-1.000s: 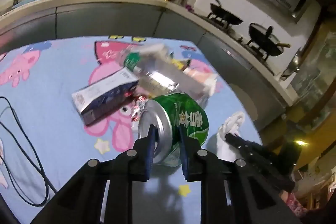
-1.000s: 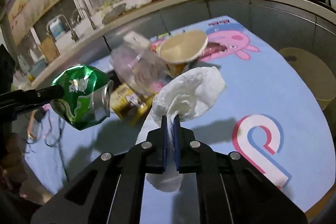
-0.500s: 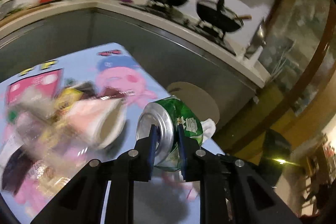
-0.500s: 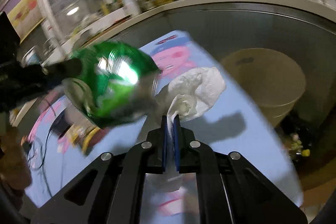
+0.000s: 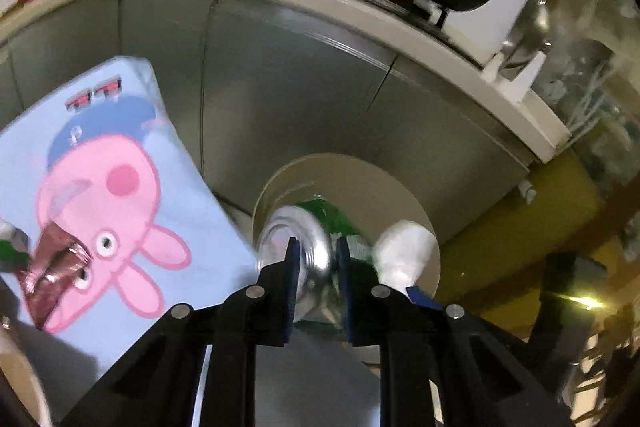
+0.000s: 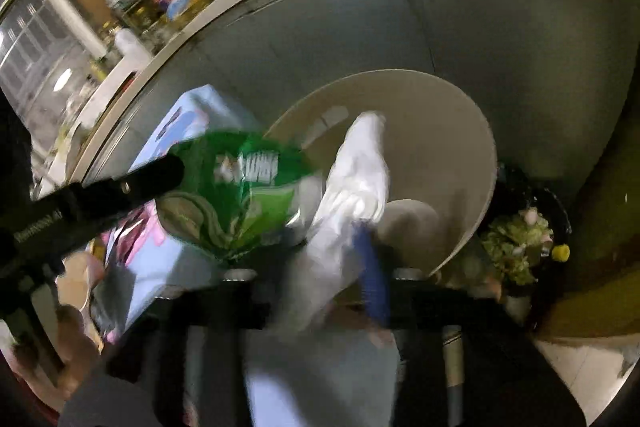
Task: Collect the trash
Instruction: 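Open the left tool over the bin while the right tool drops the tissue in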
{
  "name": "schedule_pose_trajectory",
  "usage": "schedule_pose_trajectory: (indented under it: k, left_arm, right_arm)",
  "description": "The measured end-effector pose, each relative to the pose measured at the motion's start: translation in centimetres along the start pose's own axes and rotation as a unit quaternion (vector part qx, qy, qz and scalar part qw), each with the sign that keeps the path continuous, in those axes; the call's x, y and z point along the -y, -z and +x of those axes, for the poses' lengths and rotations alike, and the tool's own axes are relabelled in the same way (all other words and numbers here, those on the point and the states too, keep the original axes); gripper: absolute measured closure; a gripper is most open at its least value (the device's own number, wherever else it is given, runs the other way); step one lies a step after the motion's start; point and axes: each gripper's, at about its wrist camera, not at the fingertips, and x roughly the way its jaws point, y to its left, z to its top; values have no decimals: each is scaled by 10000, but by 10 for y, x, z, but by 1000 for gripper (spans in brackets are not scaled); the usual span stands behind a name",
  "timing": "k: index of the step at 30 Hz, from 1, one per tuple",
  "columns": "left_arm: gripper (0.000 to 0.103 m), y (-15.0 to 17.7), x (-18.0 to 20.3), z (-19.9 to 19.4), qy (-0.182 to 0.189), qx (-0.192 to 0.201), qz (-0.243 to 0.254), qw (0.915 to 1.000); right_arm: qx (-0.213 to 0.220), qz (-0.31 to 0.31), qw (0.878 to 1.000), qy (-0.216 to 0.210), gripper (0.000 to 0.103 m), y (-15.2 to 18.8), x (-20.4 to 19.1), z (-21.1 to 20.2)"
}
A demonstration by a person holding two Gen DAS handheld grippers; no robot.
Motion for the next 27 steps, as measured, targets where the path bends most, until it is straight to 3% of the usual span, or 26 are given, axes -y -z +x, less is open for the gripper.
schedule_pose_trajectory:
  k: [2,5,10,11,13,16,18,22,25,27]
  left_arm:
    - [56,1,-6,2,-202,-29,-100,9997]
    - [56,3,-6,-18,-210,196,-61,9996]
    - [55,16,2,-86,-350,977,353,9940]
    - [50,17,3,-97,-371,1083,415,9926]
    - [23,22,6,-131,-464,1482,504,9866]
    - [21,27,-1,-176,-413,1992,548,9776]
    - [21,29,-12,-197,-374,2072,500,9763]
    - [21,39,-35,-243,-332,2292,260,9725]
    - [21,52,-56,-277,-695,2512,221,9652]
    - [21,67,-73,-299,-1037,2598,119,9600]
  right_arm:
    - [163,74,9998,-38,48,1,7,-2]
    - [229,80,9997,-30,48,4,4,-7]
    - [770,36,9970,-103,48,18,-21,-39]
    - [872,27,9961,-147,48,21,-24,-44]
    - [1070,-31,9940,-241,50,30,-35,-56]
    - [1326,-375,9901,-283,50,45,-61,-71]
    - [1298,-647,9892,-225,53,52,-77,-71]
    - [1001,-837,9905,-430,71,49,-92,-57]
    - [580,-921,9910,-777,86,30,-108,-41]
    - [481,-1018,9901,-836,88,23,-120,-35]
